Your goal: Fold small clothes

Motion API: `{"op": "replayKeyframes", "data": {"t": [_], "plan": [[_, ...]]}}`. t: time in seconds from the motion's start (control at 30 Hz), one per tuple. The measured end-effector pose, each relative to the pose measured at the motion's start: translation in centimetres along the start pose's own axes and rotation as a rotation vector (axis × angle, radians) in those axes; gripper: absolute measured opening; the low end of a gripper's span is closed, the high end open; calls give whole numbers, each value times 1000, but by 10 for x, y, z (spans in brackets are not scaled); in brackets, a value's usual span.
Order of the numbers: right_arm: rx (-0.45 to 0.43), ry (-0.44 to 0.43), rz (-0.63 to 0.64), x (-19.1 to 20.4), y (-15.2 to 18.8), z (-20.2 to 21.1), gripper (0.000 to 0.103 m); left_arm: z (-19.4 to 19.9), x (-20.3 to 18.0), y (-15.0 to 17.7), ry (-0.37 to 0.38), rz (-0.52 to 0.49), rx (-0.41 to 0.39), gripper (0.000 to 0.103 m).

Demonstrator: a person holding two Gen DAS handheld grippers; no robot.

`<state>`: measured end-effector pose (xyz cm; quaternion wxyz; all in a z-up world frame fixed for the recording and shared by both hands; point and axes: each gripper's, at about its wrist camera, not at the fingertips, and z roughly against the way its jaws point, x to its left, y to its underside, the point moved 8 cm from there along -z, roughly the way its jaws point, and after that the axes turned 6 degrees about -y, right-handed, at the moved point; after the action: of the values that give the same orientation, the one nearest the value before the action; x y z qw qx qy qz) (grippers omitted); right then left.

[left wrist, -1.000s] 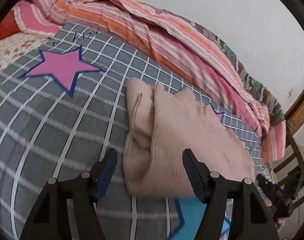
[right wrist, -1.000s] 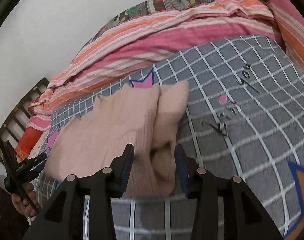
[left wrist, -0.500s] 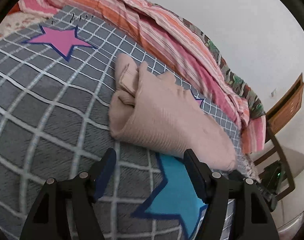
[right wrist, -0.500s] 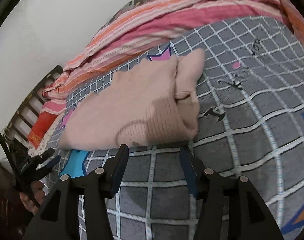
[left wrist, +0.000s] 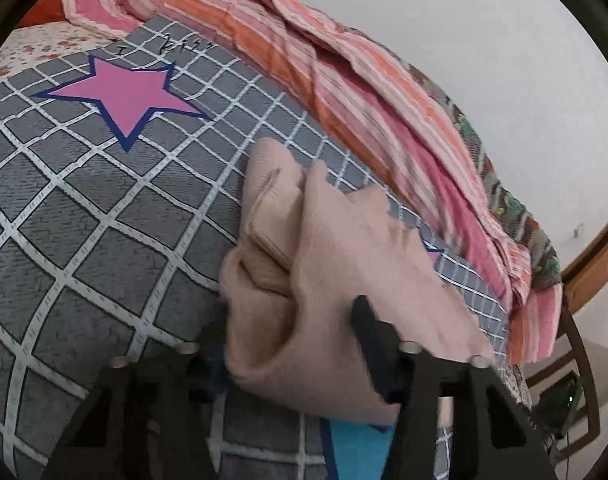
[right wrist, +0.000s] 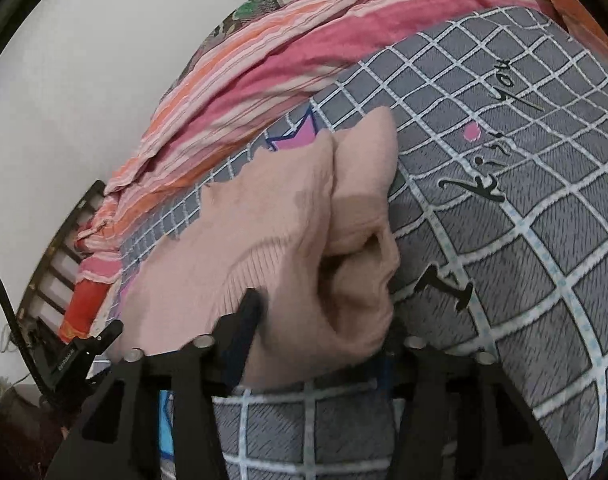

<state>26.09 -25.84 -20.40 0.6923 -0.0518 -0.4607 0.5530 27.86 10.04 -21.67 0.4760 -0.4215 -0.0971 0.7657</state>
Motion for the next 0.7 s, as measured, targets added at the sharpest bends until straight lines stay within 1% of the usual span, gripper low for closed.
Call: {"op": "replayKeyframes", "data": {"t": [0.03, 0.07, 0.1, 0.17, 0.27, 0.4, 0.43, 0.53, 0.57, 0.63, 0.67, 0.7], "plan": [[2, 0, -3, -1, -1, -2, 13, 0, 3, -1, -3, 16, -1, 29], [10, -14, -11, -3, -1, -3, 12, -1, 6, -2, 3, 29, 2, 19], [-3, -31, -25, -5, -3, 0, 10, 0, 7, -3, 13, 36, 5, 13], [-13, -31, -18, -4, -3, 3, 9, 3, 8, -3, 29, 36, 1, 12], [-33, -20, 35, 2, -2, 12, 8, 12, 6, -1, 33, 16, -13, 11], [-42, -31, 46, 1, 4, 24, 8, 25, 7, 12, 32, -13, -14, 11], [-43, -38, 49, -1, 6, 34, 8, 29, 8, 17, 32, -21, -12, 11], [-42, -47, 57, -4, 10, 45, 8, 45, 6, 32, 36, -82, -10, 11], [-45, -44, 64, -6, 12, 51, 8, 51, 3, 36, 37, -122, -12, 12], [-39, -43, 76, -8, 17, 58, 9, 55, 1, 39, 23, -168, -16, 14], [-27, -33, 86, -9, 20, 59, 12, 57, 2, 38, 6, -183, -16, 17], [-12, -10, 107, -9, 22, 59, 22, 59, 4, 36, -8, -187, -19, 23]]}}
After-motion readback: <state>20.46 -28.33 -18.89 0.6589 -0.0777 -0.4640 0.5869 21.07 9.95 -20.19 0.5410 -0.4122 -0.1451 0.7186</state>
